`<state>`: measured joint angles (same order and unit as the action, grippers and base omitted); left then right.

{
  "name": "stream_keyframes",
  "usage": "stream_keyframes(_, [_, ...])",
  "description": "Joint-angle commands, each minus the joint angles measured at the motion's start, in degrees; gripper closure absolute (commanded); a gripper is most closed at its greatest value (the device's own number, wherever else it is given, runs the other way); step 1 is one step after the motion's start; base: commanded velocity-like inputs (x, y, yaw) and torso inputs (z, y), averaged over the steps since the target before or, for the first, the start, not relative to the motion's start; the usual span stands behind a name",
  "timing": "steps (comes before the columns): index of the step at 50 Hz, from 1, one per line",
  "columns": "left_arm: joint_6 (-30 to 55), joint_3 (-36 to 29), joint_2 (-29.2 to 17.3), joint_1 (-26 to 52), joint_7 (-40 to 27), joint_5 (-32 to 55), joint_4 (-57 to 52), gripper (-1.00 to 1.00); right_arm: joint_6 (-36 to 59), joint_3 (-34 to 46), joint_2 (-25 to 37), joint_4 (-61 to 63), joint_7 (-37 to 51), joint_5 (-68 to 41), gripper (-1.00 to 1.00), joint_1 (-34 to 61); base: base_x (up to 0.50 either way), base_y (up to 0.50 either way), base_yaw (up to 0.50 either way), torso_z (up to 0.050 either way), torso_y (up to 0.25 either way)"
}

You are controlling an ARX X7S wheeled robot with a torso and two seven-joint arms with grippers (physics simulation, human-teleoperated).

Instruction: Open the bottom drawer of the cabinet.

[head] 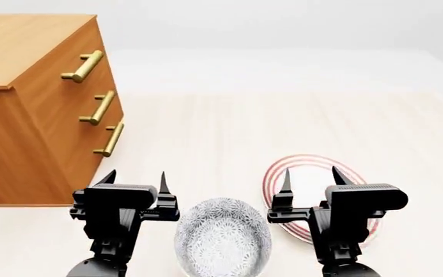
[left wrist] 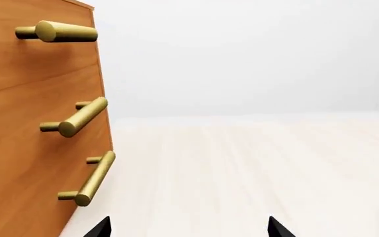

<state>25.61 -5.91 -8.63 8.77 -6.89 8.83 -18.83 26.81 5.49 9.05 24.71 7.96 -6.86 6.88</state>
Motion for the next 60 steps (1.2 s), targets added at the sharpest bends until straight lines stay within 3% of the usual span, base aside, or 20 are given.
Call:
stream_keyframes(1, [-0.1,-0.3,-0.4,0.2,-0.6,0.3,0.1,-1.00,0.3,0.3,0.5,0.3,0.5,-0.4,-1.00,0.2,0.50,0.00,0.00,0.000,0.000])
stream_keyframes(36, [0.8,-1.3,-1.6,1.1,-2.1,1.1,1.1,-1.00,-0.2,1.0,1.6,0.0,0.8,-2.6,-1.00,0.2,0.10,0.00,0.00,0.000,0.000])
stream_keyframes(46, [8.6,-12.1,-7.0,11.3,-5.9,-13.4,10.0,-1.00,-0.7,1.1,1.9,0.3,1.3,-2.9,-1.00,-0.2,0.00,0.00,0.00,0.000,0.000])
stream_keyframes(60, [10.3,-15.7,-7.7,14.3,-5.4,-15.7,14.5,-1.00,-1.5,1.1,2.2,-0.2,1.7,-3.4,-1.00,-0.5,0.00,0.00,0.00,0.000,0.000])
